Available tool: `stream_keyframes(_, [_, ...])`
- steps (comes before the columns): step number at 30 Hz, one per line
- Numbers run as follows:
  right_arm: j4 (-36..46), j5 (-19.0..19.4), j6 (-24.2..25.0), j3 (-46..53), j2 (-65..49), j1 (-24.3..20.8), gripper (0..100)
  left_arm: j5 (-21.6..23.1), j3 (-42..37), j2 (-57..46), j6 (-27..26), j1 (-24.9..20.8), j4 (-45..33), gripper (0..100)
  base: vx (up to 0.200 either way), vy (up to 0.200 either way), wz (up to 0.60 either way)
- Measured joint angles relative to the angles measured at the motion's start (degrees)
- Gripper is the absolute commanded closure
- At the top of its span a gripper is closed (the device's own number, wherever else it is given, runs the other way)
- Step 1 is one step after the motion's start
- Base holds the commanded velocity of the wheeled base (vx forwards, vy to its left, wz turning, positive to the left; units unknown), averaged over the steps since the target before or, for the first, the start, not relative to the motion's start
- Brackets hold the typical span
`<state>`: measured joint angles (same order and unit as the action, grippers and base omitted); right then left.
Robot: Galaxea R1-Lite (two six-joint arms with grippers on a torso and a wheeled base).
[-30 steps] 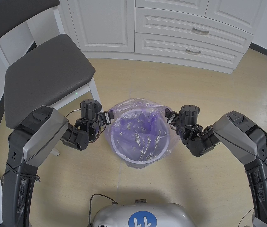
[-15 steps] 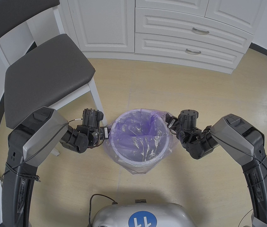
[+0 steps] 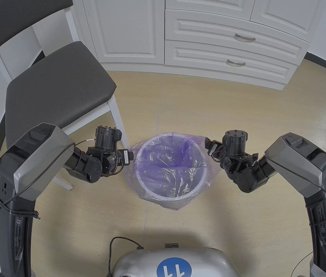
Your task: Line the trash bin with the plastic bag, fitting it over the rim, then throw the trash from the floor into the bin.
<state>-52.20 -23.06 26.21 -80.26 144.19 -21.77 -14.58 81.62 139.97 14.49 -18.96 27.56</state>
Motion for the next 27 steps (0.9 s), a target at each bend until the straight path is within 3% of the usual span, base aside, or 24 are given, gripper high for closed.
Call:
stream_keyframes(11, [0.01, 0.93, -12.78, 16.79, -8.55, -0.91, 0, 0.68, -9.05, -6.60, -6.81, 0.07, 0.05, 0, 0.000, 0.000, 0.00])
stream_keyframes(16, [-0.49, 5.36, -18.49, 24.54, -10.84, -1.34, 0, 0.90, -11.61, -7.72, -9.00, -0.04, 0.05, 0, 0.000, 0.000, 0.00])
stream_keyframes(22, [-0.49, 6.40, -19.29, 27.21, -10.62, -1.97, 0, 1.12, -12.63, -7.56, -9.50, -0.37, 0.02, 0, 0.000, 0.000, 0.00])
stream_keyframes(27, [-0.49, 6.68, -19.26, 27.17, -8.89, -2.17, 0, 3.96, -12.76, -6.75, -9.44, -0.72, -0.09, 0, 0.000, 0.000, 0.00])
